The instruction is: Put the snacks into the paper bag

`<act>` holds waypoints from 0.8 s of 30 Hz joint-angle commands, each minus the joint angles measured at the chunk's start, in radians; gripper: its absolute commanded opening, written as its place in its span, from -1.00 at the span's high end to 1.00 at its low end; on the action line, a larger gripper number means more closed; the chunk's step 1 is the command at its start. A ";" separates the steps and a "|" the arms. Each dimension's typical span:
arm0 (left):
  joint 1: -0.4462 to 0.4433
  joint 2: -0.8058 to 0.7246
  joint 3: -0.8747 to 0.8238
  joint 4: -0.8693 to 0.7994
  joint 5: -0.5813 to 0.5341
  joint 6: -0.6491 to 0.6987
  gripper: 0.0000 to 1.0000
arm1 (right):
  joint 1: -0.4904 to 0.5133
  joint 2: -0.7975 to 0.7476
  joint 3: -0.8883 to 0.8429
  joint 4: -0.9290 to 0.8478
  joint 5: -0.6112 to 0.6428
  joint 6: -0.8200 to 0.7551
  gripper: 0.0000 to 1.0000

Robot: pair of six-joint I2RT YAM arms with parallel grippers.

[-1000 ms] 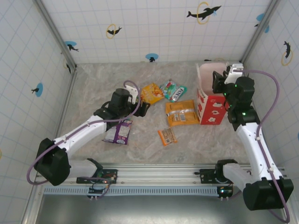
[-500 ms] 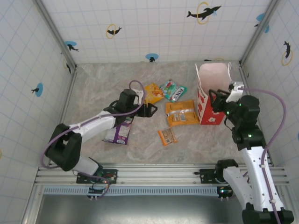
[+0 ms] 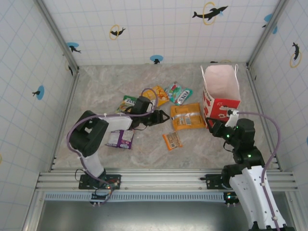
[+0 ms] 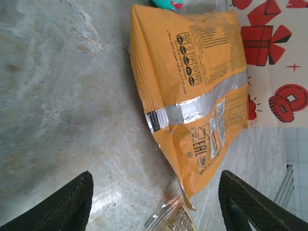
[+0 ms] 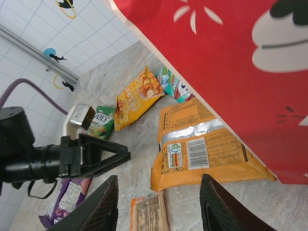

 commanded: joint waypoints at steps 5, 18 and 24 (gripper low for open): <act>-0.037 0.106 0.108 0.046 0.029 -0.080 -0.34 | 0.027 -0.019 -0.065 0.094 -0.080 0.089 0.07; -0.076 0.230 0.200 0.071 0.037 -0.121 -0.21 | 0.061 -0.029 -0.073 0.093 -0.070 0.085 0.06; -0.091 0.279 0.238 0.093 0.039 -0.146 -0.12 | 0.067 -0.049 -0.082 0.093 -0.061 0.083 0.06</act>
